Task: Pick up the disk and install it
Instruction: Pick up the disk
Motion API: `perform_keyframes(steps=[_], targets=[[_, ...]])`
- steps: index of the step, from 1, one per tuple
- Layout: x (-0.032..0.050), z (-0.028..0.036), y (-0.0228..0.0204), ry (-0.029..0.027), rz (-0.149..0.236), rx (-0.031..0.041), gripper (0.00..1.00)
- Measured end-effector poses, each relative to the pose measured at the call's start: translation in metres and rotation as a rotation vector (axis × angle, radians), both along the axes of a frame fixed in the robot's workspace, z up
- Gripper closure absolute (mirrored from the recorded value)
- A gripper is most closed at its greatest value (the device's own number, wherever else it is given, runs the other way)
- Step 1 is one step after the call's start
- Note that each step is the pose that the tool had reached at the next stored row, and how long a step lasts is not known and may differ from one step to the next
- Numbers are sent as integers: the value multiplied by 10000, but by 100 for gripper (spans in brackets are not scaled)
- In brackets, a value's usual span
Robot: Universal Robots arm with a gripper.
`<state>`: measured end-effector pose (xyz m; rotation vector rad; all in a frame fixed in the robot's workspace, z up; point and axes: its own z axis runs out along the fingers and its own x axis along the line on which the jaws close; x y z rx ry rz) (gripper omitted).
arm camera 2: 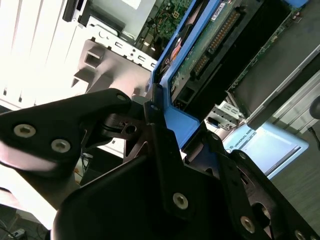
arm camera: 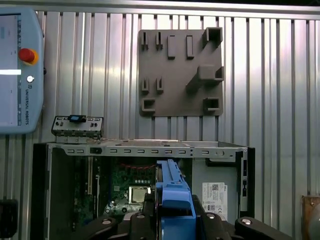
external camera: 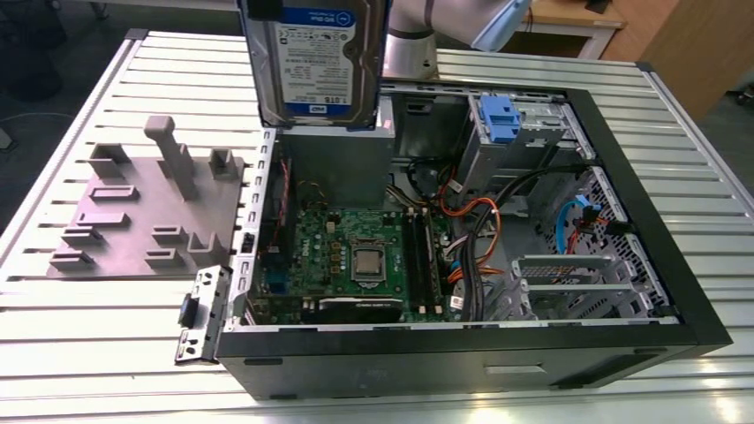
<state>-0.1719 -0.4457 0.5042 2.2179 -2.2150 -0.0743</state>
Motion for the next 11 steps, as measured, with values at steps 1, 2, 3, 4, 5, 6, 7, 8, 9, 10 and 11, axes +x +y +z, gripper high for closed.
perform_keyframes(steps=[1, 2, 3, 4, 5, 6, 7, 8, 9, 10, 11], targets=[[18, 0, 0, 1, 0, -1, 63], [37, 0, 0, 0, 0, 0, 63], [56, 0, 0, 0, 0, -1, 63], [71, 0, 0, 1, 0, -1, 63], [82, 1, 0, 1, 0, -1, 63], [93, 0, 0, 0, -1, -1, 63], [100, 0, 0, 0, 0, 0, 63], [101, 1, 0, 1, -1, -1, 63], [101, 0, 0, 0, -1, 0, 63], [103, 0, 0, 0, 0, -1, 63], [103, 0, 0, 1, 0, -1, 63]])
